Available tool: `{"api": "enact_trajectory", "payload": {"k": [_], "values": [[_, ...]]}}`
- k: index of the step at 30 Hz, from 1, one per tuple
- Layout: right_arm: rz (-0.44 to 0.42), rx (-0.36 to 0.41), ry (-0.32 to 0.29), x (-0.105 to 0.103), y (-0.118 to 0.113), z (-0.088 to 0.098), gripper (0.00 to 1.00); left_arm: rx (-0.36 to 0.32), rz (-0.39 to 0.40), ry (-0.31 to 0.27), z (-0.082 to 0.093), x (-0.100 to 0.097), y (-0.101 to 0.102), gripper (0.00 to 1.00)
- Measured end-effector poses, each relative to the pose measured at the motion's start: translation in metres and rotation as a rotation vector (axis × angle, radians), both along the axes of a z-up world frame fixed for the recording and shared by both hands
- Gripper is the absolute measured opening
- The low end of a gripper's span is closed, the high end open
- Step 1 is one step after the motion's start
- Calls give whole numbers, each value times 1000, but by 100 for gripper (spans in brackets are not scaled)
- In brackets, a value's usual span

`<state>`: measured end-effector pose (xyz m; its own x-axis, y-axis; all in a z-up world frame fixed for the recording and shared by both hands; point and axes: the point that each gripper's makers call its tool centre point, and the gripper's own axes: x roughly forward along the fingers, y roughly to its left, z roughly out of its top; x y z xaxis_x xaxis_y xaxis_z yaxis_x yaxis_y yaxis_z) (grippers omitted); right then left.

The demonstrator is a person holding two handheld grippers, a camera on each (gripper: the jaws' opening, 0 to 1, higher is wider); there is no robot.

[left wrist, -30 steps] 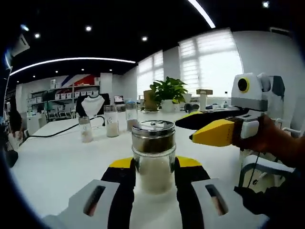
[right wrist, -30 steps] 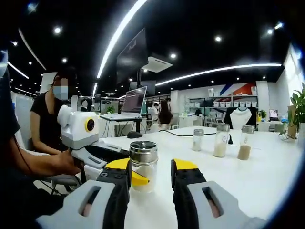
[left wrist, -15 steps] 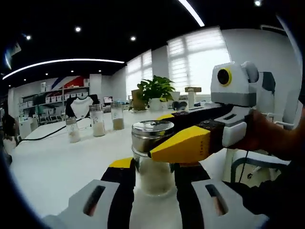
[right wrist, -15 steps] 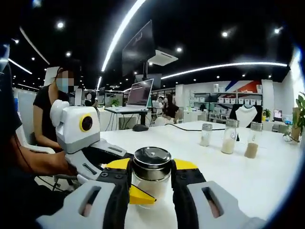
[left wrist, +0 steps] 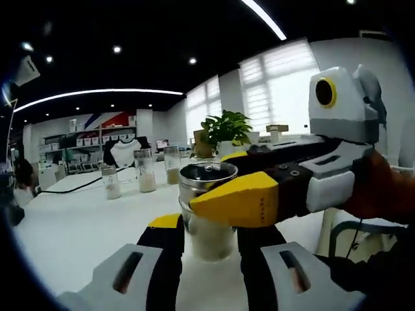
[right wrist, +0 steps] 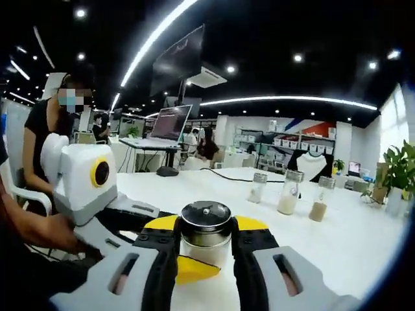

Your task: Rotate the seasoning bottle until the label or dispensing opening points toward the visible target arrow and the bottle remains upright within the marked orientation range

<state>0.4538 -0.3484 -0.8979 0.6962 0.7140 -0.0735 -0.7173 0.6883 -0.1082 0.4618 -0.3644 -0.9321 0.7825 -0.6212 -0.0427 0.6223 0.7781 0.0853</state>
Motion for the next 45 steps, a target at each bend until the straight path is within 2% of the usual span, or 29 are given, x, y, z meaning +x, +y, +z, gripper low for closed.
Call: {"api": "enact_trajectory", "payload": {"k": [4,7,9,11,15,20,23,24,25,28,30,33,37,38,40,45], "values": [[-72,76,34,4,-7,2,28,6,39,-41,1,1,-3,34],[-118,121,52,4,-9,3,28,42,73,-87,0,1,-6,35],[-133,134,54,4,-9,3,28,53,86,-103,1,1,-6,35],[-151,179,63,2,-10,6,28,64,106,-118,1,2,-4,35],[-163,213,60,0,-10,10,28,45,127,-108,2,3,-1,34],[-169,243,63,0,-10,12,28,61,143,-116,1,4,0,34],[-145,231,68,0,-6,10,29,25,131,-70,-1,4,3,34],[-104,201,61,0,-2,10,29,22,133,-59,-1,5,6,34],[-93,185,58,0,-1,10,29,26,124,-59,-1,5,7,34],[-23,76,-16,-2,4,14,28,7,70,-37,2,3,8,34],[16,45,-37,-4,5,15,28,-14,39,-18,4,2,9,34],[54,26,-37,-5,5,14,29,11,12,-23,4,1,9,34],[101,-8,-30,-6,5,10,30,-1,-104,10,2,-7,1,34],[140,-13,-29,-9,7,10,30,0,-143,12,1,-10,0,34],[168,-28,-28,-12,7,9,30,23,-161,-5,3,-12,1,34],[254,0,-21,-21,9,13,31,17,-256,-2,5,-22,-2,34]]}}
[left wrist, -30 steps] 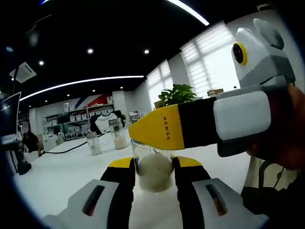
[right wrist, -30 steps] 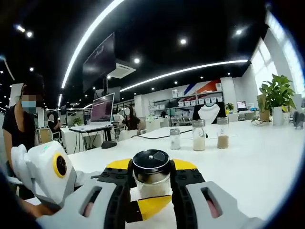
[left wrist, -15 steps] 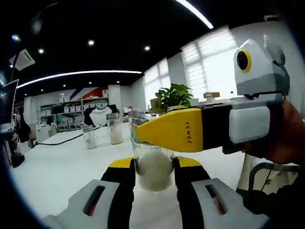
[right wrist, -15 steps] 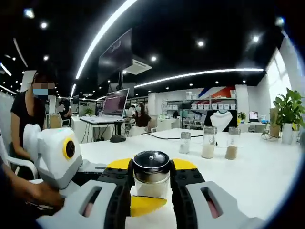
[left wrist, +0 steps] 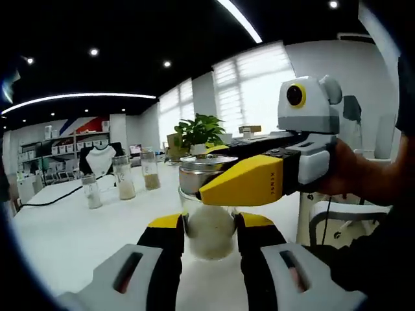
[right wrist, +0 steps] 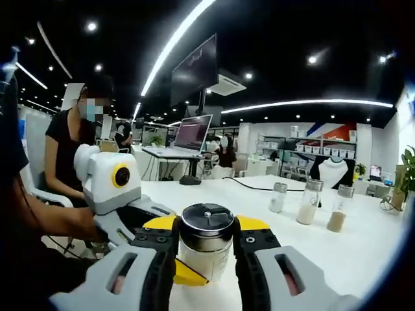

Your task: Rotate the seasoning bottle until the label or dispensing opening points toward the visible target arrow and the bottle remains upright within the marked orientation range

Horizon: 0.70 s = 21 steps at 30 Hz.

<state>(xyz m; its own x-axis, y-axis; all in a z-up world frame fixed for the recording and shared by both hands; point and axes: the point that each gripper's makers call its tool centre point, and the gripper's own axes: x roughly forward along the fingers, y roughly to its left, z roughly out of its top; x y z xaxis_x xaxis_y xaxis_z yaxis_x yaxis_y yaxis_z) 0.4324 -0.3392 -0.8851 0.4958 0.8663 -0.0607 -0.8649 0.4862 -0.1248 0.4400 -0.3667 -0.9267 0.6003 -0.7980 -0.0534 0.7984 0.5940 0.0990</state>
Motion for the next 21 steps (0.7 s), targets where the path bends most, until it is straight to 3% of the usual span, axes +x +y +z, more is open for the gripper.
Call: {"api": "enact_trajectory", "payload": {"k": [1,5,8,11,14,17,19,21], "values": [[31,10,22,-4,3,-1,31,0,-50,12,-1,-6,-2,34],[46,-22,36,-9,5,-4,30,39,-96,2,-5,-11,1,34],[12,-36,4,-9,7,-3,30,54,-79,-17,-4,-8,1,34],[-59,-8,-3,-1,4,1,30,8,-57,9,0,-5,-1,34],[-105,-9,-18,3,1,3,30,34,-1,-53,3,1,-2,34],[-176,43,-9,11,-5,9,30,2,55,-42,6,6,-7,35],[-247,85,13,17,-13,11,30,14,150,-34,5,14,-6,34],[-294,153,51,20,-17,11,30,12,186,-55,5,15,-10,35]]}}
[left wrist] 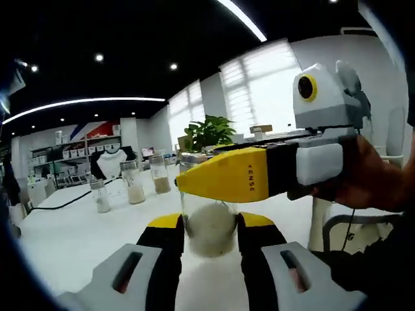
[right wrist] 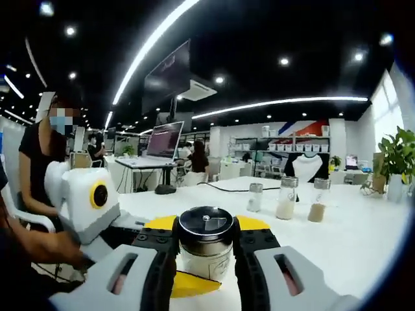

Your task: Rotate the seasoning bottle until the label or dispensing opening points toward the visible target arrow and the bottle remains upright within the marked orientation range

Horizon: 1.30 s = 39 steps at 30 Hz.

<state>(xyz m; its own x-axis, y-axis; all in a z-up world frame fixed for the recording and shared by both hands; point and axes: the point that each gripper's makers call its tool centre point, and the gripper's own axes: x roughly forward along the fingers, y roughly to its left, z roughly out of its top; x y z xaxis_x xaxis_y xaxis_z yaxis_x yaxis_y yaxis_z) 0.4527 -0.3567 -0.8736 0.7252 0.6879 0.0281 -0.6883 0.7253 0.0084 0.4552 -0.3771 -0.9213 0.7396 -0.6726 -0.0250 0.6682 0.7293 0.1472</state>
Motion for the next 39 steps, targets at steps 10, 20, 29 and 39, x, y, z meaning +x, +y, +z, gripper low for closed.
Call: {"api": "enact_trajectory", "payload": {"k": [10,20,29,39], "values": [[-73,34,-12,-3,4,0,31,-12,118,8,-7,4,2,36],[164,-187,-116,-16,24,-2,30,-37,25,50,-2,4,19,35],[295,-249,-91,-25,21,-12,30,66,-133,59,-11,-7,19,35],[339,-236,-47,-33,21,-17,30,67,-240,82,-12,-21,16,35]]}}
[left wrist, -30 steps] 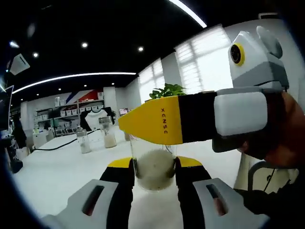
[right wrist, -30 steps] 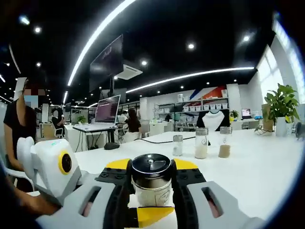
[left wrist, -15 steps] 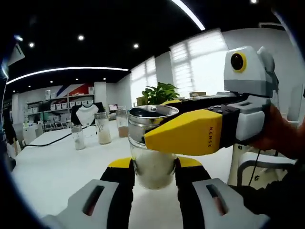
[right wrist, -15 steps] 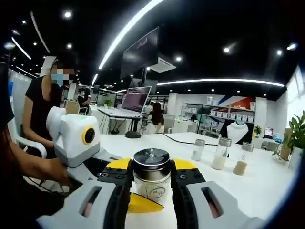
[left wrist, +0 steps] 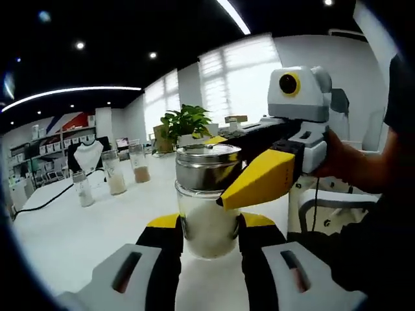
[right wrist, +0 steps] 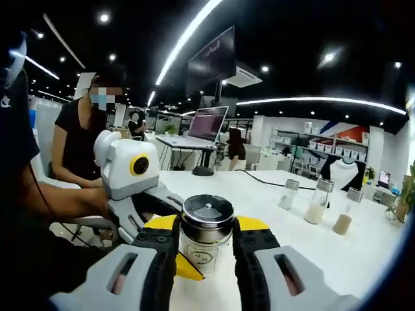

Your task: Rotate the seasoning bottle until the label or dispensing opening points toward the visible target arrow and the bottle remains upright within the marked orientation range

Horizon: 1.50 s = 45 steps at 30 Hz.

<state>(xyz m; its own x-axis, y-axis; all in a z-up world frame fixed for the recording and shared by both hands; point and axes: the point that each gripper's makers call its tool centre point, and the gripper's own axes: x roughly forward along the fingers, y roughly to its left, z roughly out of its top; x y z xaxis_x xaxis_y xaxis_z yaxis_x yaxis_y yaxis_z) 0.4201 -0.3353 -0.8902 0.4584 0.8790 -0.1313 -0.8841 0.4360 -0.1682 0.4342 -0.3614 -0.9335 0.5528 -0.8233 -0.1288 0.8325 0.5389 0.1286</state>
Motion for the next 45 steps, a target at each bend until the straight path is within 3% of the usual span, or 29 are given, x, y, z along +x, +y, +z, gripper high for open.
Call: {"api": "enact_trajectory", "payload": {"k": [7,10,13,18,26,30,34,42,45], "values": [[-142,98,-31,11,-3,17,29,-87,53,-1,17,7,0,35],[-221,120,-92,15,-6,27,29,-116,107,-40,24,12,-4,35],[-279,165,-105,16,-9,34,29,-157,138,-55,29,13,-8,37],[-369,227,-92,20,-16,39,29,-178,192,-70,29,16,-12,37],[-432,276,-60,24,-22,36,29,-177,282,-78,23,24,-9,36],[-422,257,-58,25,-19,32,30,-169,304,-60,20,23,-7,36],[-312,183,-65,22,-8,30,30,-149,314,-57,19,26,2,36],[-184,135,-48,16,-4,27,29,-131,205,-5,14,23,4,35],[-128,124,-29,12,-4,26,29,-86,151,-20,11,18,4,35]]}}
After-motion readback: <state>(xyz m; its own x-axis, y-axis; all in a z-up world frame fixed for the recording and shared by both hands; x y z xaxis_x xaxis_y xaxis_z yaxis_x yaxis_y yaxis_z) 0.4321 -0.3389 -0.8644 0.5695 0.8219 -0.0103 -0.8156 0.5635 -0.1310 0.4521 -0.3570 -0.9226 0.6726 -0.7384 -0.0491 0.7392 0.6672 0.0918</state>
